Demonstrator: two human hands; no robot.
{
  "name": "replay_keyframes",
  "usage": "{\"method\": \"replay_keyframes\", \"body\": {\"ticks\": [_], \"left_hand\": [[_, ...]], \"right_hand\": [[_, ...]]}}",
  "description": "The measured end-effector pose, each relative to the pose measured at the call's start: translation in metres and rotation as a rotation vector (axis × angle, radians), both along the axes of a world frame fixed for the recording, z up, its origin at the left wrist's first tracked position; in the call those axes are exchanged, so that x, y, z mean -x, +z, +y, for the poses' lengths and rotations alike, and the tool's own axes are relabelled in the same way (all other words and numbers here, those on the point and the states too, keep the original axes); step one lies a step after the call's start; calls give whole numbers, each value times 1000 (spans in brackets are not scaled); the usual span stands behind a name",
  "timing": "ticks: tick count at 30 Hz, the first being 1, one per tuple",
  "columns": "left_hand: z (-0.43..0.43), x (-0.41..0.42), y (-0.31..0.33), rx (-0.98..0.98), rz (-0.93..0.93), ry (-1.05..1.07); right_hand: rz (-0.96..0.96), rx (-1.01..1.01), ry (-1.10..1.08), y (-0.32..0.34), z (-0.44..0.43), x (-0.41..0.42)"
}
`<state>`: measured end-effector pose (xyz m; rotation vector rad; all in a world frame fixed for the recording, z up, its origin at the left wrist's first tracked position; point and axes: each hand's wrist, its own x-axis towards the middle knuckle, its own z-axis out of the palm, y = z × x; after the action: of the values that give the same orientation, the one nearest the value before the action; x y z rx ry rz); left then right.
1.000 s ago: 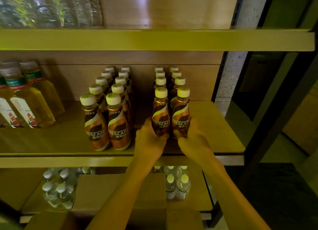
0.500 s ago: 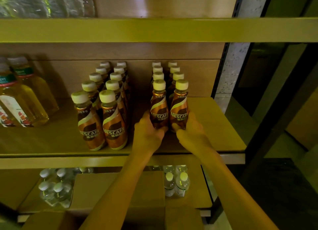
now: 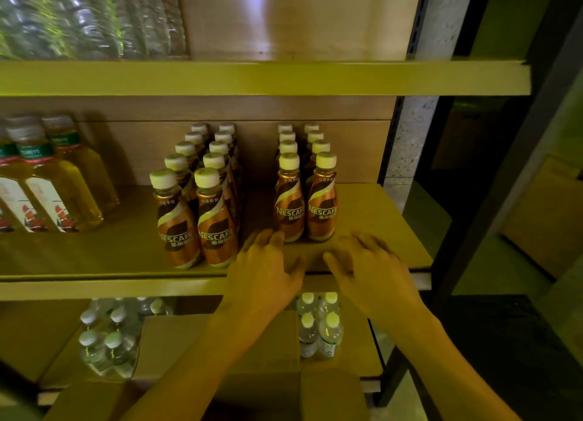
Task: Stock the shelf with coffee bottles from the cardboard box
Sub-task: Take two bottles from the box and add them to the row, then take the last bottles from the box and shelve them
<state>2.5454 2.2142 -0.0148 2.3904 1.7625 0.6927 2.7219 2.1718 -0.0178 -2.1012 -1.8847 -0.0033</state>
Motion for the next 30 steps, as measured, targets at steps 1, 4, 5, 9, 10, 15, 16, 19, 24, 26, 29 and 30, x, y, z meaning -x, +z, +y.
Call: {"method": "replay_keyframes", "body": {"ticks": [1, 4, 5, 9, 10, 15, 16, 19, 24, 26, 29, 30], "left_hand": [[-9, 1, -3, -27, -6, -27], [-35, 7, -15, -26, -26, -69], [-42, 10, -21, -19, -33, -74], [-67, 32, -53, 40, -57, -77], [-72, 39, -61, 75, -49, -72], [-93, 82, -98, 186, -6, -25], [-97, 91, -105, 200, 11, -10], [-107, 119, -129, 260, 75, 49], [-117, 173, -175, 374, 129, 198], [-119, 195, -193, 429, 153, 244], [-120, 226, -222, 522, 196, 296], [-120, 235, -231, 556, 213, 305]], "right_hand": [[-5, 0, 8, -3, -9, 2], [-9, -73, 6, -15, -33, 9], [-16, -93, 8, -20, -40, 12], [8, -138, 75, -35, -64, 28], [24, -136, 93, -40, -68, 32], [57, 23, 171, -74, -77, 62], [55, 72, 185, -83, -77, 69], [30, 196, 238, -110, -75, 93], [31, 380, 343, -158, -70, 136], [24, 445, 391, -180, -66, 153], [24, 581, 469, -211, -58, 179], [16, 630, 494, -222, -56, 188]]}}
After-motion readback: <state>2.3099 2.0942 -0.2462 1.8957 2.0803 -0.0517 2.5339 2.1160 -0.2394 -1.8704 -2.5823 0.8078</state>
